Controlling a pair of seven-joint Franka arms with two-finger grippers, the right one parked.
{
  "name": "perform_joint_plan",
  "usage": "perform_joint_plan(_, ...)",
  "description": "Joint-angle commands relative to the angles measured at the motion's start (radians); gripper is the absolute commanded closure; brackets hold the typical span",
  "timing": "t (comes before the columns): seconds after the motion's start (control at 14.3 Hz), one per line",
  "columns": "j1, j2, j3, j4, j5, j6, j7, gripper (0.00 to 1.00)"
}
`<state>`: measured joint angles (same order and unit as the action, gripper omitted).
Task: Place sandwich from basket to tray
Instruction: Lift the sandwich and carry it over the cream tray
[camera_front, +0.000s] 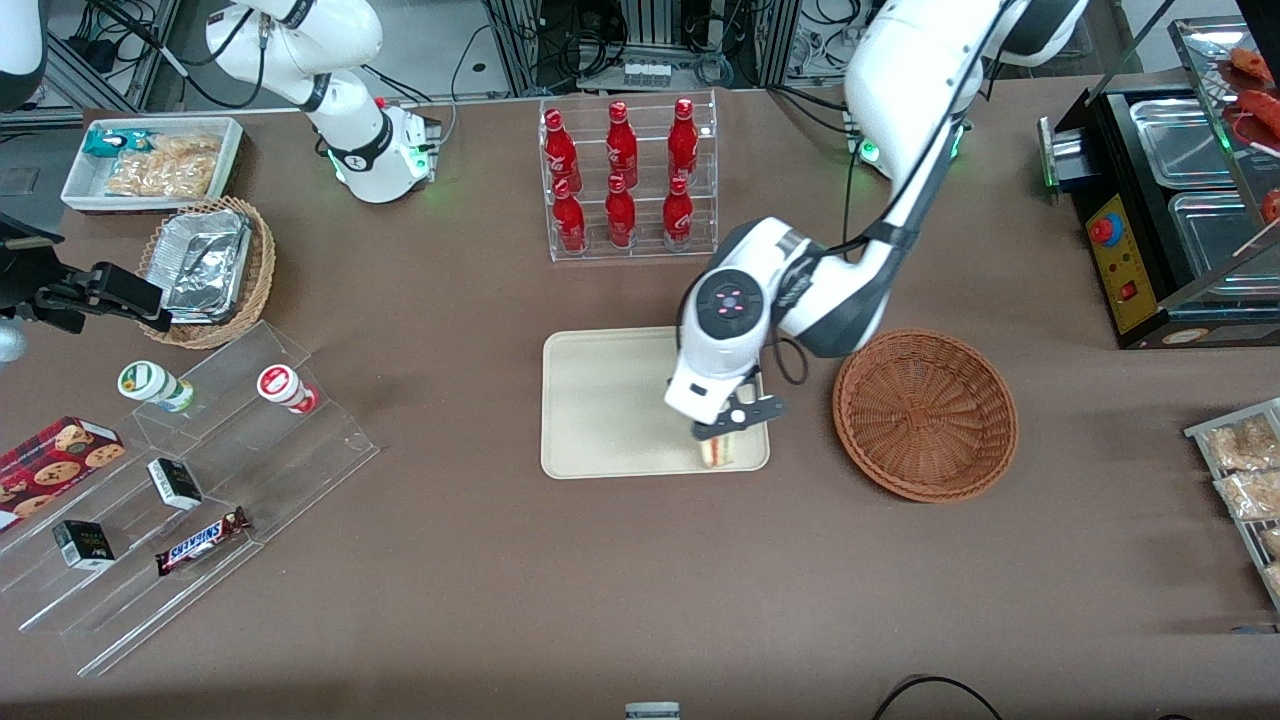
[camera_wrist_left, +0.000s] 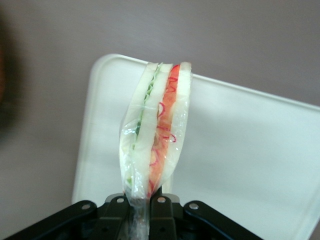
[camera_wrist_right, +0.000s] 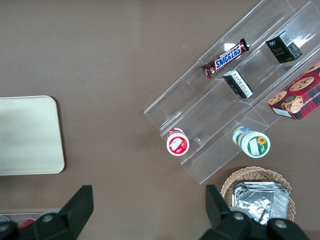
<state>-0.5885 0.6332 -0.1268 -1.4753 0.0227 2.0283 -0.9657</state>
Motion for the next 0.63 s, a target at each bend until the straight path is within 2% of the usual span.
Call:
perform_joint_plan(0.0,-0.066,0.106,0.013,0.134,0.020,-0.028,-0.016,0.99)
perform_joint_plan(0.28,-0.108,0.152,0.012,0.173,0.011,-0.030,-0.046,0.98)
perform_joint_plan(0.42,-0.123,0.160,0.012,0.173,0.016,-0.028,-0.073,0.92)
perform_joint_plan(0.49,-0.123,0.163,0.012,0.173,0.014,-0.028,-0.076,0.80)
perform_joint_plan(0.56,-0.123,0.164,0.012,0.171,0.010,-0.026,-0.080,0.45)
